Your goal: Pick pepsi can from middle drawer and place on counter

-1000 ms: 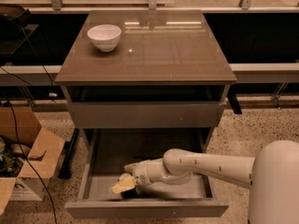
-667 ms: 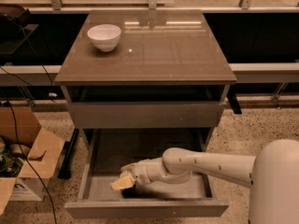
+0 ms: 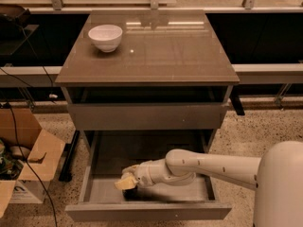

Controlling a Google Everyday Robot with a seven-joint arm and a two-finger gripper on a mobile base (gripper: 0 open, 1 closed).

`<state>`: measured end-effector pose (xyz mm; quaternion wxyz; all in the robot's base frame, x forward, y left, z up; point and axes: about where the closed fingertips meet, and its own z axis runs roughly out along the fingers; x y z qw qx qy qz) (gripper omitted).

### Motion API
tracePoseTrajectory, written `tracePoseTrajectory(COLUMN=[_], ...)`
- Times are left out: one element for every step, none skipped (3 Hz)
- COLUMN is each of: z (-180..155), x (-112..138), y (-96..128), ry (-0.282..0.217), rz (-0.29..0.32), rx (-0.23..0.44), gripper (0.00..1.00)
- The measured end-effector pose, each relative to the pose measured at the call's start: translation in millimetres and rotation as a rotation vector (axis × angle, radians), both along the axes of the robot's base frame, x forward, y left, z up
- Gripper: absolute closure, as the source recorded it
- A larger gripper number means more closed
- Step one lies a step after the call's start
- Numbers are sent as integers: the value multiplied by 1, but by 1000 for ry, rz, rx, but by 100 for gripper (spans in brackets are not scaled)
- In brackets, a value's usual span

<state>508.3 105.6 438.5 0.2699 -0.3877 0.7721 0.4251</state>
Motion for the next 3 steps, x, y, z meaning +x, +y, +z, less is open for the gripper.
tracePoseTrajectory(z=[28, 96, 149], x=[0, 3, 0], y=[-19, -57, -85], ry=[-50, -125, -167], rz=[-48, -105, -105], rx=[-12, -3, 9], gripper=[100, 100, 100])
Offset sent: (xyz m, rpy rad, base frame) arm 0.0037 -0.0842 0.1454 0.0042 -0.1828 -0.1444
